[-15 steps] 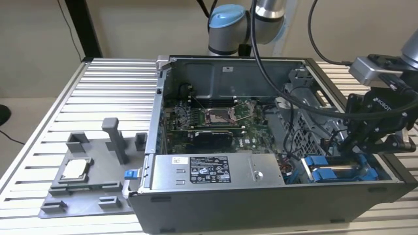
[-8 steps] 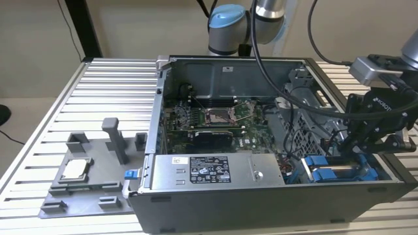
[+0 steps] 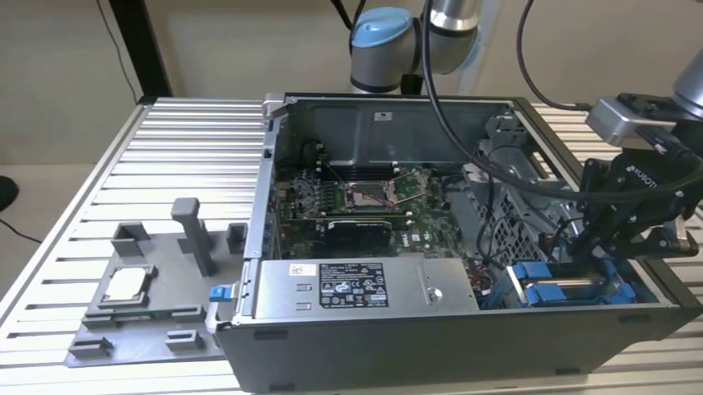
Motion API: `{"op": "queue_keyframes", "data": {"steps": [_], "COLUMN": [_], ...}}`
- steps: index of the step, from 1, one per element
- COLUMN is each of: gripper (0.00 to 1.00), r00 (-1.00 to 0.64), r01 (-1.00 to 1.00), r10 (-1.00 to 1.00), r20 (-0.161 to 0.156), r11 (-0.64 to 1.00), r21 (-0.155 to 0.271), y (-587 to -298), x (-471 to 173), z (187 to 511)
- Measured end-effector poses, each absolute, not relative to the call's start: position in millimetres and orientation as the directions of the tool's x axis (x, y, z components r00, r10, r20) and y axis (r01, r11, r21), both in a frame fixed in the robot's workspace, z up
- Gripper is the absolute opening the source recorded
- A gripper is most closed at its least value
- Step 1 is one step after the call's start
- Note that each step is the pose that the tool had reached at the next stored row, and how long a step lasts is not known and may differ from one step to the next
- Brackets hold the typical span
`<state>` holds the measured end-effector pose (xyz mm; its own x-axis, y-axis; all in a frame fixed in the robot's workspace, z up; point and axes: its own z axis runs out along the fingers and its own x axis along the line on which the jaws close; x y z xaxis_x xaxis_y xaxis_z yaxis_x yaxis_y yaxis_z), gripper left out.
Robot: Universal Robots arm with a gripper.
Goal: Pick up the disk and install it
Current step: 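Insert the first disk wire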
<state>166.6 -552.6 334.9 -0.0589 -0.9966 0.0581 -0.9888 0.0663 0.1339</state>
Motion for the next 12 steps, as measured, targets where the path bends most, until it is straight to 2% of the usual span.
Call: {"op": "queue_keyframes", "data": {"steps": [12], "gripper": [0.0], "r00": [-0.058], "r01": [-0.989], "r10": [-0.997], "r20": [0.058], "r11": [0.066], "r21": [0.134], "y": [-552.6], "x": [166.6], "z": [326.8]}}
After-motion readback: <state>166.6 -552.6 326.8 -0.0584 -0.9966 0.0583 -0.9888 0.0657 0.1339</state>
